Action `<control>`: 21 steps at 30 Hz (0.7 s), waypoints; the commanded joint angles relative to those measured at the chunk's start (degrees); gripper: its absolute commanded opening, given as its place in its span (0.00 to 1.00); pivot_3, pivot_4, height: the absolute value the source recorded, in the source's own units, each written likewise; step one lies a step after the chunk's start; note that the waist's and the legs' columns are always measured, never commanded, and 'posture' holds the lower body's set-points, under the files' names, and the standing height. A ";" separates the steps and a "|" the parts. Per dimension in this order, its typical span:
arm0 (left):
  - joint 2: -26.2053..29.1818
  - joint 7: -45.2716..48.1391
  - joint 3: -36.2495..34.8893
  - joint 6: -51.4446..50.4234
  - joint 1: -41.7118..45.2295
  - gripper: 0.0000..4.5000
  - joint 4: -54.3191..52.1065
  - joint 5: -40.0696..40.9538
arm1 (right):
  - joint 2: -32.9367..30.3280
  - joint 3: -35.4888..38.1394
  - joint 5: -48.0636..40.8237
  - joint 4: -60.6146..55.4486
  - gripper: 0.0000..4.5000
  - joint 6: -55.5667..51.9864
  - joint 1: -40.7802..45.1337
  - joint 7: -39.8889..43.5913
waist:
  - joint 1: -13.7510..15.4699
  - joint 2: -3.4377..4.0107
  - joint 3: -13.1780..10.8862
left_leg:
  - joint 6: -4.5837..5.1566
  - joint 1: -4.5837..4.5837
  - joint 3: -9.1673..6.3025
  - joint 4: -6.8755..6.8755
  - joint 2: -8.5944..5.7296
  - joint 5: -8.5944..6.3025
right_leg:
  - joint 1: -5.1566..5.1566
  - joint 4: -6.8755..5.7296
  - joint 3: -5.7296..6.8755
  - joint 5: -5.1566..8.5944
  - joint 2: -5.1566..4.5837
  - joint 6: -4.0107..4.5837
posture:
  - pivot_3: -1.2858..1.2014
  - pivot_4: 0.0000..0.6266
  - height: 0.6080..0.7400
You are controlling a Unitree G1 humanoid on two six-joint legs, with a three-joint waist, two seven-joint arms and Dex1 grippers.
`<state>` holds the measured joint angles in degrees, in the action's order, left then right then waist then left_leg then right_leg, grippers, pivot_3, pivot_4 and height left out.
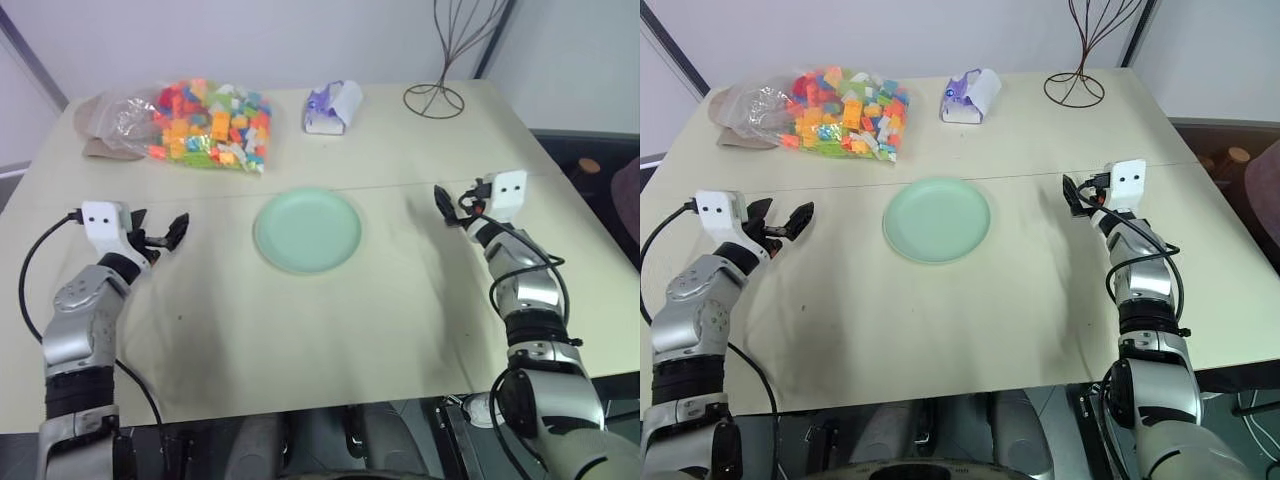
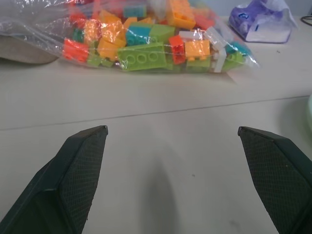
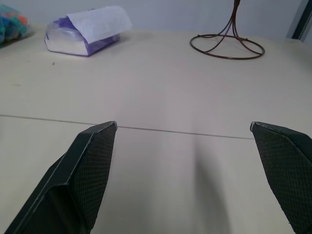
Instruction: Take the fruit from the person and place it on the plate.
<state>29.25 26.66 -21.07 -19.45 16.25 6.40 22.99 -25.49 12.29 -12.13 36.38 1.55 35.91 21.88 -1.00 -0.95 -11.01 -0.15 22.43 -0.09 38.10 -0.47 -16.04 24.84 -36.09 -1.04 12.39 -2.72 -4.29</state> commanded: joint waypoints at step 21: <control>1.02 1.77 -0.41 1.65 0.98 1.00 -1.38 0.70 | -0.95 1.60 -0.36 0.92 0.99 2.09 0.74 0.30 | 0.01 0.00 0.00 | 0.00 0.00 0.00 0.00 0.00 0.00 | 0.00 0.00 0.00 0.00 0.01 0.00 | 0.52 0.24 1.00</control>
<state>29.25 28.31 -21.02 -19.22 16.30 5.65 24.13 -25.69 12.30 -12.13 37.97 2.07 35.88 22.32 -0.99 -0.95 -11.01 -0.15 22.43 -0.09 38.10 -0.47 -16.04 24.84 -36.09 -1.04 12.39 -2.71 -4.29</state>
